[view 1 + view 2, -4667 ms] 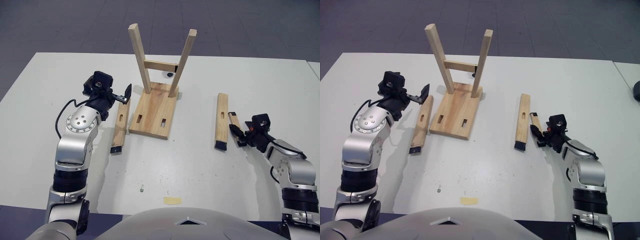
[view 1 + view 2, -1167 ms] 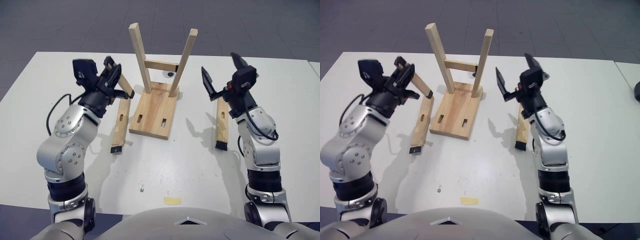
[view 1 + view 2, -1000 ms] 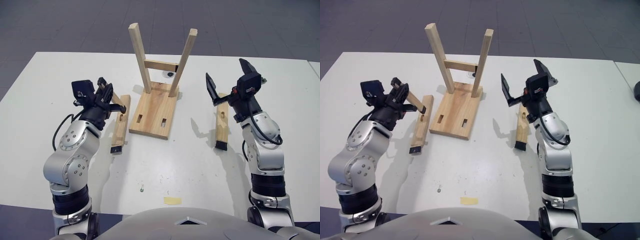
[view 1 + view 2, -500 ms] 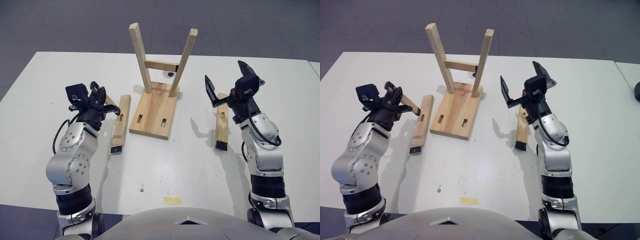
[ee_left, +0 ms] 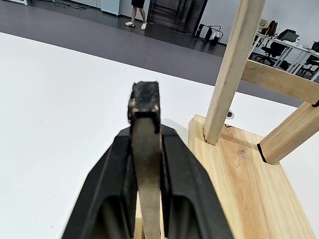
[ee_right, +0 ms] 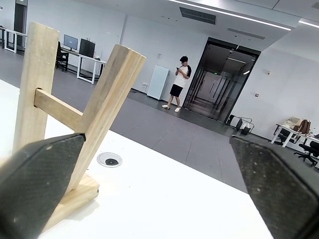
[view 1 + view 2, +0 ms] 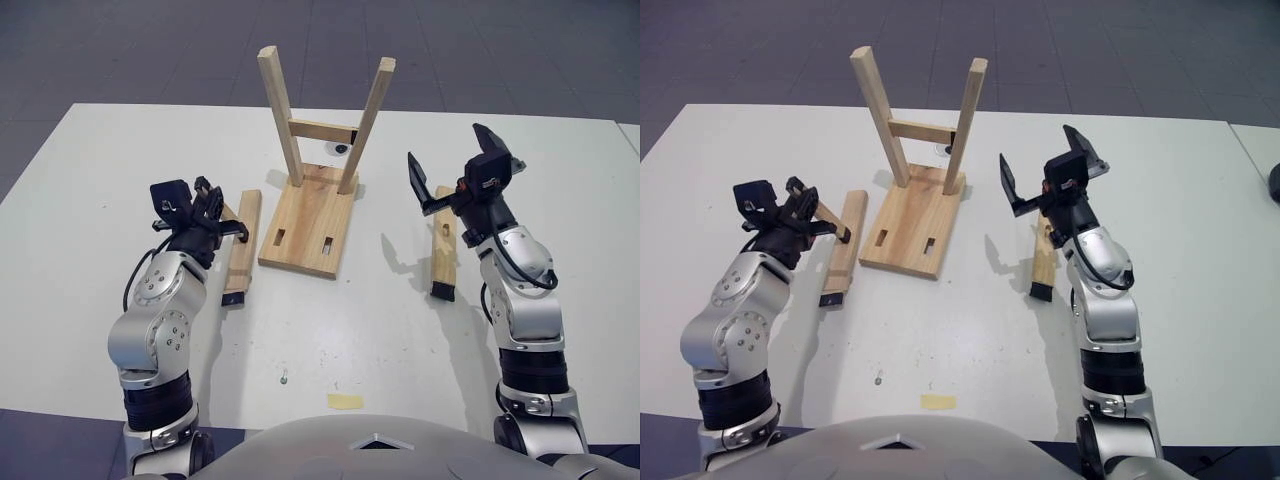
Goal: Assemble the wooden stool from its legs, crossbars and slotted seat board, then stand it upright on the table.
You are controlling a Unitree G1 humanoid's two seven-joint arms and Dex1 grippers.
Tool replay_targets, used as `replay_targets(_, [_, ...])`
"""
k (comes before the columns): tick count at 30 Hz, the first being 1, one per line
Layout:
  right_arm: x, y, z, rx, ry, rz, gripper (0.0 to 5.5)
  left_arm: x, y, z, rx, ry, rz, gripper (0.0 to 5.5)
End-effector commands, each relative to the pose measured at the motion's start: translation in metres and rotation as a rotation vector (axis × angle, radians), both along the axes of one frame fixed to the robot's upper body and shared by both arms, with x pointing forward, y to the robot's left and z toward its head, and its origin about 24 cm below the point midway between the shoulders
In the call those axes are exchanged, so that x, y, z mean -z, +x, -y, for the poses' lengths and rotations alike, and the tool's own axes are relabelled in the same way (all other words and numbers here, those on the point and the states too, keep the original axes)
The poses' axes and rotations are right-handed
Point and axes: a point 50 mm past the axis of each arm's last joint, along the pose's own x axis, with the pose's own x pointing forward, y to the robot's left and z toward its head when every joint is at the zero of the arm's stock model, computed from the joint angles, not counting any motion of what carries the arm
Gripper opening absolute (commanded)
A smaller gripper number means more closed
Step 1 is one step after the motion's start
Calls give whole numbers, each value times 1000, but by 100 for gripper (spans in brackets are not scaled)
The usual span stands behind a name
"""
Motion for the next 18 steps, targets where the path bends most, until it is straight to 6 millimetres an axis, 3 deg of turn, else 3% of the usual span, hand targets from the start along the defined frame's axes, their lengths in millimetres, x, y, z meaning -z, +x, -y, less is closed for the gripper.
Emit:
replay_targets(1, [-2,2,-1,-3,3,1,540,3,1,-7,-16,32,-5,42])
replay_targets(9, [-5,5,-2,-4,6,9,540,19,4,1,52,77,-30,42])
replay_targets(18, [-8,6,0,1,18,10,540,68,-19,4,104,126,-163,42])
